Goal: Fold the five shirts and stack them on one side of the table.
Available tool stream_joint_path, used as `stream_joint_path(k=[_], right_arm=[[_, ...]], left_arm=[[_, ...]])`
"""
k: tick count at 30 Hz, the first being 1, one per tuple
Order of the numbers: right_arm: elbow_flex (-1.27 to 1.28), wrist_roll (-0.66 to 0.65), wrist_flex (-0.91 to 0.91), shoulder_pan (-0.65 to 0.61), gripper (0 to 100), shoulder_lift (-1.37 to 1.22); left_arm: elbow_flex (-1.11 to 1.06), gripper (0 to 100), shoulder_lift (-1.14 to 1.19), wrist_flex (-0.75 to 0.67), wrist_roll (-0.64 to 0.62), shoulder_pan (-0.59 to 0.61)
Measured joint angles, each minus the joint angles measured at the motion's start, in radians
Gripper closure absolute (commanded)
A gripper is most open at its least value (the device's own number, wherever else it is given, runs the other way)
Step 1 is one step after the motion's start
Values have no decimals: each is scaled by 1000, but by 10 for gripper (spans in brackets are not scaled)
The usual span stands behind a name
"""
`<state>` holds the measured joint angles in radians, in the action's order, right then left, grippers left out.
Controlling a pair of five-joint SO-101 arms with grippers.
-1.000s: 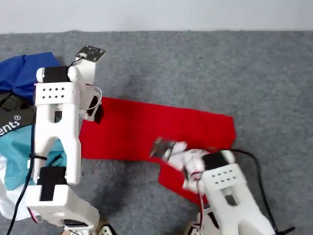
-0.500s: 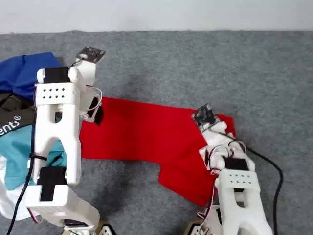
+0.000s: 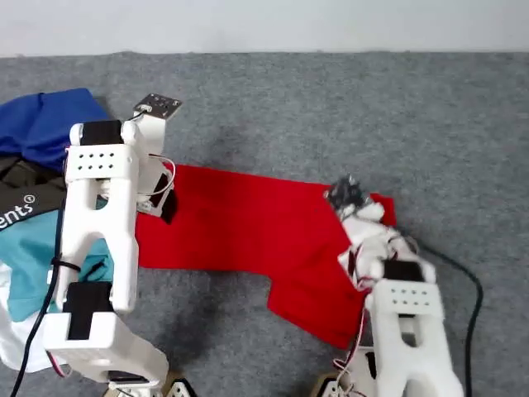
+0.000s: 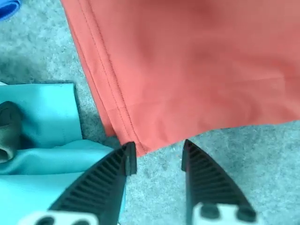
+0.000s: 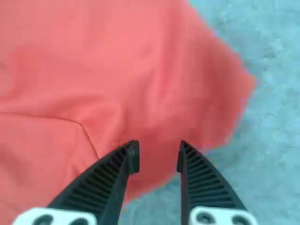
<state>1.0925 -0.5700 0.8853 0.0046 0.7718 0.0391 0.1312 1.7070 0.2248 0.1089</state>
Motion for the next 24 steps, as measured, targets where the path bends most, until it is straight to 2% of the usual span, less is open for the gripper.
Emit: stream_joint_path(k=[4,9,14,24], right_arm=[[-219,-15,275,-37,852,0],[-210,-173,509,-222,852,0],[-84,-304,496,-338,852,0],[106,-396,442,-451,852,0]], left_arm=[[0,837,0,0,0,0],[0,837,0,0,0,0],[-3,837,0,0,0,0],[-3,837,0,0,0,0]])
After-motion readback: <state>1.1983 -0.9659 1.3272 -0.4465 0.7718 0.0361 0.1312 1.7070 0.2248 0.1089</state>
